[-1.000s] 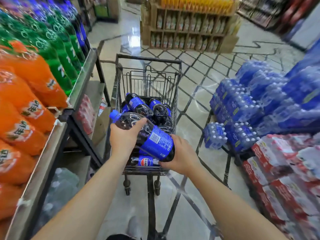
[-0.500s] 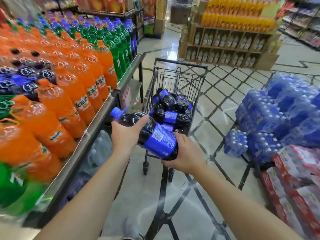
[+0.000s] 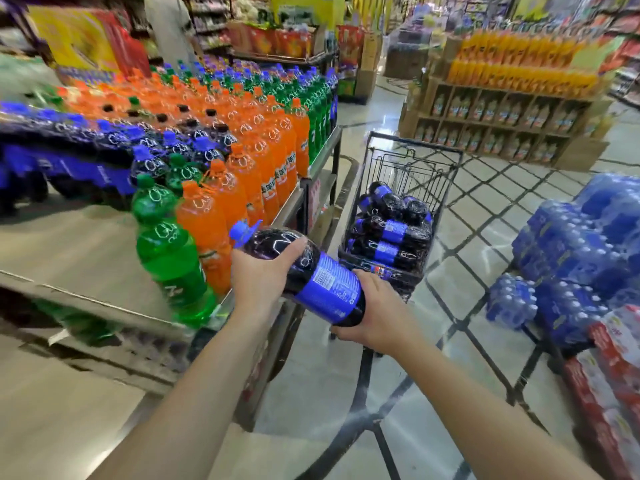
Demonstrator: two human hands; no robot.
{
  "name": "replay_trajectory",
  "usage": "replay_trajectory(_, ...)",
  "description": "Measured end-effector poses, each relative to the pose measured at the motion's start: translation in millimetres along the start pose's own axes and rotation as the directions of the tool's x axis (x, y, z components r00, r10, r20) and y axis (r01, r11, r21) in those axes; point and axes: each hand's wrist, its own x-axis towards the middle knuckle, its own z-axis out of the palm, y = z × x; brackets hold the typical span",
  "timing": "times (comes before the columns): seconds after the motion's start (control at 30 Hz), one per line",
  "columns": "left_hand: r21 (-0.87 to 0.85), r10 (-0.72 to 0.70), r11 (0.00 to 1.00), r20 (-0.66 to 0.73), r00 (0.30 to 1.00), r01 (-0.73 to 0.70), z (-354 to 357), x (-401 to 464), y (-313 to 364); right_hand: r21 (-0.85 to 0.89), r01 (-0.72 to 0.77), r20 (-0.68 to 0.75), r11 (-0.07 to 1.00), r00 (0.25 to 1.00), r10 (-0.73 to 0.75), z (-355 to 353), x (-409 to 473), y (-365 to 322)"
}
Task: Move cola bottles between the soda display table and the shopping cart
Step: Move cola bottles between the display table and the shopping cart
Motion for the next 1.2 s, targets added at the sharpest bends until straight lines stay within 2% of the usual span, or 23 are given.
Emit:
replay_trajectory(0.13, 0.03, 0.006, 1.0, -0.077, 0.997, -0.004, -92.2, -10.3, -3.9, -0.001, 0.065, -0.002, 0.998, 0.998, -0.065, 29.8, -21.7, -75.6)
replay_trajectory(0.27, 0.0, 0.091, 0.996, -0.081, 0.993, -0.092, -181.4, -19.3, -6.4, 0.031, 0.128, 0.009, 0.991, 0.992, -0.129, 65.8, -39.5, -148.1)
replay_trajectory(0.4, -0.017, 0.032, 0.999, -0.148, 0.988, -0.035, -258.1, -24.2, -5.2, 0.063, 0.176, 0.023, 0.982, 0.984, -0.178, 94.6, -46.7, -216.4)
replay_trajectory(0.6, 0.0, 0.017, 1.0, -0.274, 0.962, -0.018, -347.6, -14.2, 6.8, 0.071, 0.258, 0.061, 0.963, 0.963, -0.263, 123.5, -34.5, -301.7)
replay_trajectory(0.8, -0.056, -0.065, 0.997, -0.354, 0.933, 0.048, -401.6, 27.6, 7.3, 0.064, 0.323, 0.137, 0.944, 0.934, -0.329, 153.0, 16.3, -352.8)
replay_trajectory(0.9, -0.081, -0.067, 0.996, -0.389, 0.919, 0.038, -416.9, 57.2, 5.3, 0.069, 0.374, 0.154, 0.925, 0.912, -0.38, 169.1, 53.5, -370.4)
replay_trajectory(1.2, -0.083, -0.104, 0.994, -0.454, 0.885, 0.074, -446.1, 190.9, -1.0, 0.09, 0.429, 0.157, 0.899, 0.885, -0.438, 239.5, 196.0, -410.8)
